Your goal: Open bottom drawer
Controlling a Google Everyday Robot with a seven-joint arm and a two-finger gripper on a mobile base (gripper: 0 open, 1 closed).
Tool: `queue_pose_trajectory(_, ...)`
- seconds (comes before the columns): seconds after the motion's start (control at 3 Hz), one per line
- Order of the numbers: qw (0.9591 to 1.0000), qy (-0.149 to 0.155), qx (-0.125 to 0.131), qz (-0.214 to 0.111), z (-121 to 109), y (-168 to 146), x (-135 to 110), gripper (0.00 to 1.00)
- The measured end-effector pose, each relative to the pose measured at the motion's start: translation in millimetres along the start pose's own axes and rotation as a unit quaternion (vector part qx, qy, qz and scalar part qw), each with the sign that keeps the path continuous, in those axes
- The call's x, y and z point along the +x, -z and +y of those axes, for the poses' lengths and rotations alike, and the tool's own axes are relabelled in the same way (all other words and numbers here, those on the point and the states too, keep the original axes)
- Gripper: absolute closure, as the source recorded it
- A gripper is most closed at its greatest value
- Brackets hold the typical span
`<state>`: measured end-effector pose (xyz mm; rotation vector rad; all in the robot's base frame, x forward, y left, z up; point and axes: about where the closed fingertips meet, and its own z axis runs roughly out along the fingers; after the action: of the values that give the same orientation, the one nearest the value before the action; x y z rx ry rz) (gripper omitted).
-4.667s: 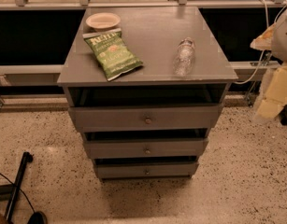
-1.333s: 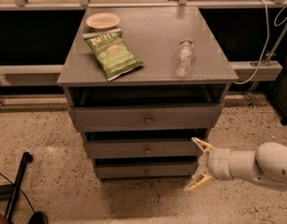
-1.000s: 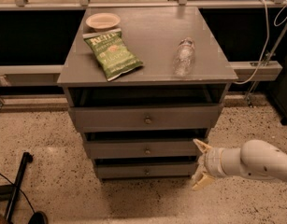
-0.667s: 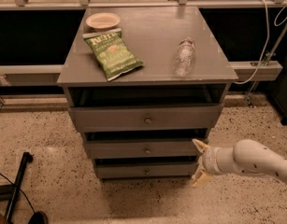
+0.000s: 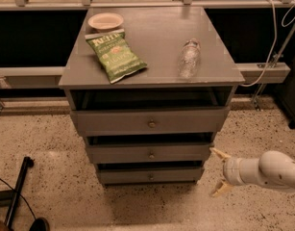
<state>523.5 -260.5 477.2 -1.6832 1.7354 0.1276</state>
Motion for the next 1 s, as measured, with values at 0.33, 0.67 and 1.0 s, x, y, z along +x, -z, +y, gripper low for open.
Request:
queue_pose_trajectory(0.33, 0.9991, -0.018, -0.038, -0.006, 10.5, -37.8, 18.6, 0.00)
queue_pose_trajectory(0.67, 0.9980, -0.038, -0.050, -0.010, 32.7, -88.3, 45.4, 0.00)
queue_pose_trajectory(1.0, 0.9983, -0.038, -0.044, -0.004, 55.9, -130.7, 62.7, 0.00)
